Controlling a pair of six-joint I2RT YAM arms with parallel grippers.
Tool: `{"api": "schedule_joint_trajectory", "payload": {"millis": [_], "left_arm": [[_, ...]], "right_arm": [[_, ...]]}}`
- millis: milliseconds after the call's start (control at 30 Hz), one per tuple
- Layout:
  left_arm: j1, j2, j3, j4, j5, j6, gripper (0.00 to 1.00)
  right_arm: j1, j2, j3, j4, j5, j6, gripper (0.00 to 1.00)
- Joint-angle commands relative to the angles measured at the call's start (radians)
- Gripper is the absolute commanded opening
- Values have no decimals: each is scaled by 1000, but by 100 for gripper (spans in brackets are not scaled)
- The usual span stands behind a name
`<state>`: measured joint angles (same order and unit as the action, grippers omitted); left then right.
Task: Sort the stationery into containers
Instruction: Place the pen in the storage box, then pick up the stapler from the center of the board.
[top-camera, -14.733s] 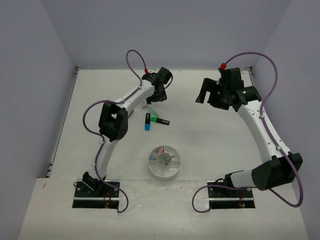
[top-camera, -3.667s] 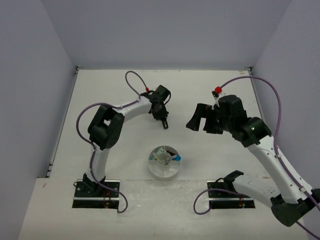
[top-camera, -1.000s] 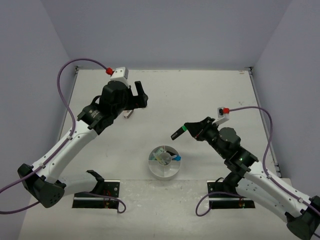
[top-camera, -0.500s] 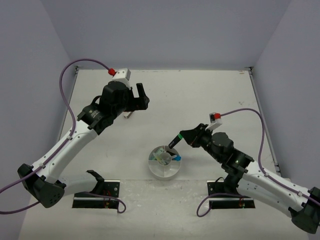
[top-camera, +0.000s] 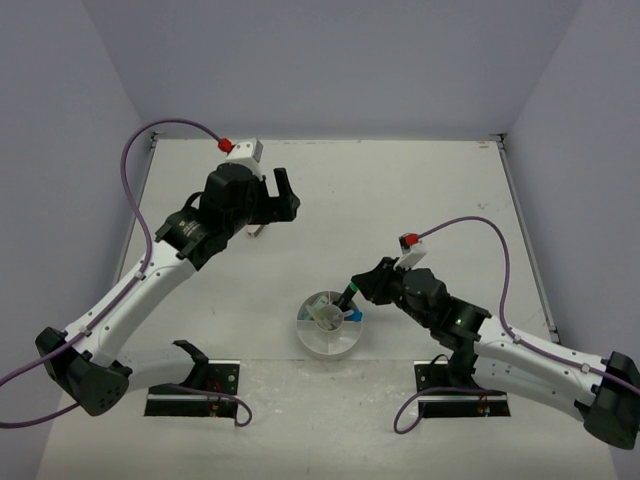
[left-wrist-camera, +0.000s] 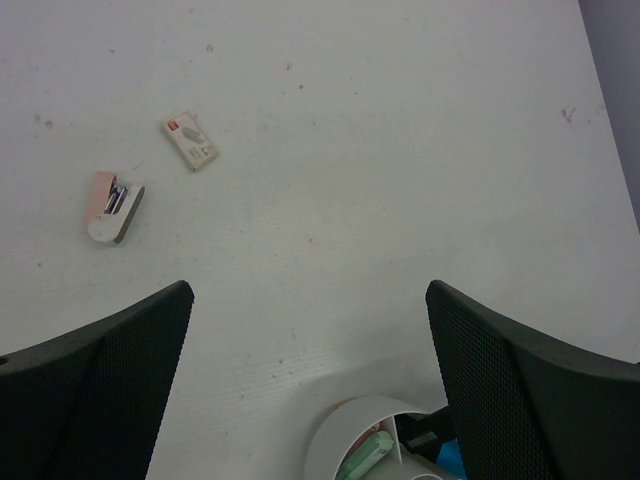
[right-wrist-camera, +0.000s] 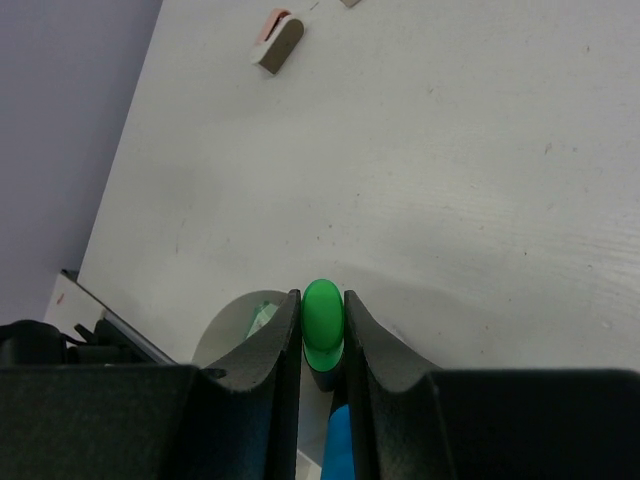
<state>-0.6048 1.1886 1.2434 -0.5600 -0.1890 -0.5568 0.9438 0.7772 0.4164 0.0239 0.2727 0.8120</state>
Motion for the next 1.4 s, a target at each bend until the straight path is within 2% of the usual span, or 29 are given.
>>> {"api": "schedule_joint_trajectory", "payload": {"millis": [0,67,167,233,500,700,800,900,1067,1233,1367], "left_arm": [[2,-23,-15,35,6,21,100],[2,-20,-19,37,8,21,100],[4,-7,-22,40,11,21,100],[4,3,-27,47,20,19,100],[7,62,-21,55,43,12,100],[18,97,-14,48,33,-7,100],[46,193,69,-64,-26,-72,100],[76,323,175,-156,-99,-103,100],[182,539,317,-225,-122,-40,100],[285,712,331,-157,-40,76,100],[319,764,304,-92,33,156,96]], "right_arm": [[36,-5,-2,54,48,-40,3],[44,-13,-2,48,37,-43,11],[50,-24,4,27,22,-50,17],[52,-34,10,4,-1,-60,26],[53,-121,-16,-66,-65,-74,31],[53,-195,-14,-148,-39,-67,41],[53,-221,38,-238,42,-68,45],[52,-220,125,-347,144,-79,57],[50,-192,290,-482,233,-140,64],[42,-171,438,-552,149,-200,68],[41,-156,490,-622,86,-226,68]]}}
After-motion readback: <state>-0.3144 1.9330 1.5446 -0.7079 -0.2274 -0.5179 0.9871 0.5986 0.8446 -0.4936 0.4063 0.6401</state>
